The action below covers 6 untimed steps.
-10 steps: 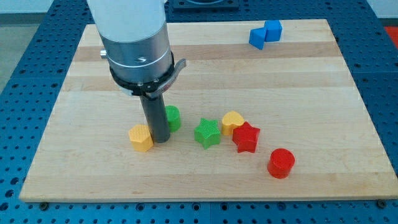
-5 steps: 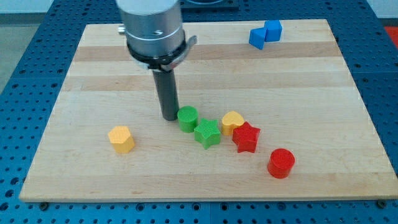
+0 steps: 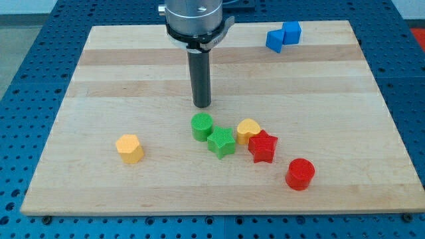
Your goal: Slide the green circle to the bottom center
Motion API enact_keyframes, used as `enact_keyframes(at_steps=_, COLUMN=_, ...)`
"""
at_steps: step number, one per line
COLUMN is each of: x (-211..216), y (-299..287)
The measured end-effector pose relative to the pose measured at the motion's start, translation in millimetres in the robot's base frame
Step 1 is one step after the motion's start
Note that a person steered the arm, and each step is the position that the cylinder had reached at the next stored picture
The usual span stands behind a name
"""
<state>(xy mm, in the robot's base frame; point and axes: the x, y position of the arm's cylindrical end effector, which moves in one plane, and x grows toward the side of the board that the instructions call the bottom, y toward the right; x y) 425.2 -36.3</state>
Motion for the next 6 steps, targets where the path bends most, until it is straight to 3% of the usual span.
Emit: enact_keyframes(at_steps=6, x=77.2, y=-0.1)
